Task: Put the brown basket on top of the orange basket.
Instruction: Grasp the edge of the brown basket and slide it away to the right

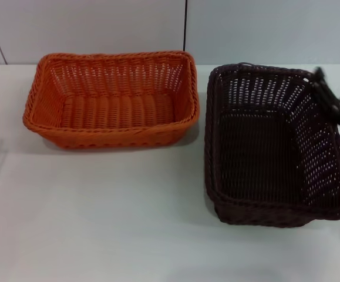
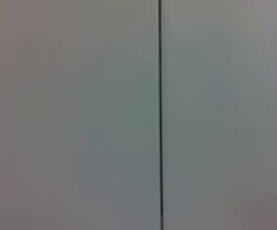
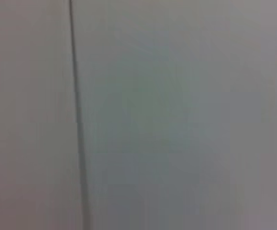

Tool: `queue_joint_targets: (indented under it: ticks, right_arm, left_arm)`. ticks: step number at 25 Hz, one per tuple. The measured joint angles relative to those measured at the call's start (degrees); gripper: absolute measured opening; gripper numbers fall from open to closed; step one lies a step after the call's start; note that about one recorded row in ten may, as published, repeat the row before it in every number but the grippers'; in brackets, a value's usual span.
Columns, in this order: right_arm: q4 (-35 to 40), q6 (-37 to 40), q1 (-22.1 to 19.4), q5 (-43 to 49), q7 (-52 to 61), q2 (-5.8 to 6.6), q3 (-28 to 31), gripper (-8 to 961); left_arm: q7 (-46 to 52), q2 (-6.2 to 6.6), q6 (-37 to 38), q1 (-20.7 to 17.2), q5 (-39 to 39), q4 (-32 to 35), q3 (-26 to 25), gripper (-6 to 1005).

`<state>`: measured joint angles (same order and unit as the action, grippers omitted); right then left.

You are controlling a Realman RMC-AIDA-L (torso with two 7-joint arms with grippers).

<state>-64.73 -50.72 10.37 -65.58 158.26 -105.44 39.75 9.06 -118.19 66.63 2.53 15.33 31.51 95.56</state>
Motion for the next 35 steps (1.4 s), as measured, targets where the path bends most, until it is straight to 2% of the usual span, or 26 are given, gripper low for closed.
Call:
queue_joint_targets:
  ticks: [1,2,3,4,5,6,7,8,9,11,12,13,14,15,16,17,18,19,20,22,23,24,26,28,29,35]
  right_arm:
    - [0.0,0.0,0.0,0.0,0.0,0.0,0.0,824]
    - [-5.01,7.85,-1.05,0.03,-1.63,1.12,3.91,824]
    - [-14.01,25.59,-3.32,1.07,-4.22,1.52,13.63,824]
    - [-14.01,25.59,-3.32,1.07,-4.22,1.52,13.63,824]
    - [-20.79,42.89,-4.81,3.11,-6.47,-0.78,25.5,824]
    - [-20.79,42.89,-4.81,3.11,-6.47,-0.78,25.5,824]
    - [-24.01,51.94,-5.01,4.39,-7.14,-2.9,32.26,823]
    - [-28.56,70.65,-4.03,7.29,-7.41,-7.93,45.04,823]
    - [-28.56,70.65,-4.03,7.29,-7.41,-7.93,45.04,823]
    - [-31.95,87.69,-1.04,10.06,-6.96,-11.93,56.63,823]
    - [-33.38,97.27,1.04,11.22,-6.08,-13.22,62.0,823]
    - [-34.31,112.41,5.93,12.03,-3.47,-12.46,69.47,823]
    - [-34.31,112.41,5.93,12.03,-3.47,-12.46,69.47,823]
    - [-34.1,125.12,10.45,12.06,-1.55,-10.69,74.08,823]
    - [-34.1,125.12,10.45,12.06,-1.55,-10.69,74.08,822]
    - [-33.93,129.78,12.25,12.24,-1.21,-9.94,75.97,822]
    - [-33.95,138.65,15.53,13.75,-1.09,-8.95,78.46,822]
    - [-33.95,138.65,15.53,13.75,-1.09,-8.95,78.46,822]
    - [-34.06,142.44,16.94,14.8,-1.01,-8.56,79.22,822]
    - [-34.34,151.04,20.67,18.15,-0.44,-7.67,80.16,822]
    - [-33.75,158.11,23.72,20.37,-0.17,-6.88,80.39,821]
    - [-33.75,158.11,23.72,20.37,-0.17,-6.88,80.39,821]
    - [-32.89,164.2,26.06,21.0,-0.3,-6.5,79.91,821]
    - [-32.49,170.34,28.08,20.72,-1.79,-6.48,76.27,821]
    - [-32.49,170.34,28.08,20.72,-1.79,-6.48,76.27,821]
    - [-30.82,172.91,29.57,24.21,-6.33,-6.76,67.8,820]
  left_arm:
    - [0.01,-0.05,0.04,-0.1,0.05,-0.1,-0.1,840]
    - [0.01,-0.14,0.15,-0.17,0.14,-0.22,-0.16,840]
    - [0.03,-0.21,0.25,-0.19,0.43,-0.31,-0.18,840]
    - [0.05,-0.24,0.28,-0.19,0.52,-0.38,-0.18,840]
    - [0.05,-0.24,0.28,-0.19,0.52,-0.38,-0.18,840]
    - [0.09,-0.31,0.31,-0.19,0.63,-0.45,-0.18,840]
    - [0.34,-0.42,0.23,-0.12,1.4,-0.77,0.02,840]
    - [0.43,-0.43,0.21,-0.08,1.62,-0.9,0.12,840]
    - [0.43,-0.43,0.21,-0.08,1.62,-0.9,0.12,840]
    - [1.42,-0.48,0.1,0.85,3.69,-2.69,0.75,840]
    - [1.68,-0.48,0.07,1.12,4.02,-3.07,0.78,840]
    - [2.04,-0.48,-0.06,1.51,4.18,-3.58,0.82,840]
    - [2.26,-0.48,-0.12,1.82,4.28,-4.02,0.82,840]
    - [2.26,-0.48,-0.12,1.82,4.28,-4.02,0.82,840]
    - [2.26,-0.48,-0.12,1.82,4.28,-4.02,0.82,840]
    - [2.54,-0.47,-0.18,2.27,4.39,-4.67,0.82,840]
    - [2.77,-0.46,-0.19,4.06,4.46,-6.9,0.56,840]
    - [2.77,-0.46,-0.19,4.06,4.46,-6.9,0.56,840]
    - [2.77,-0.46,-0.21,4.59,4.46,-7.61,0.54,840]
    - [2.78,-0.45,-0.21,4.94,4.46,-7.91,0.5,840]
    - [2.67,-0.46,-0.08,5.24,4.45,-8.43,0.12,840]
    - [2.67,-0.46,-0.08,5.24,4.45,-8.43,0.12,840]
    - [2.56,-0.45,0.08,5.28,4.46,-8.46,0.0,840]
    - [2.55,-0.41,0.38,5.04,4.57,-8.49,-0.09,840]
    - [2.55,-0.41,0.38,5.04,4.57,-8.49,-0.09,839]
    - [2.43,-0.37,0.63,4.75,4.99,-8.67,-0.15,839]
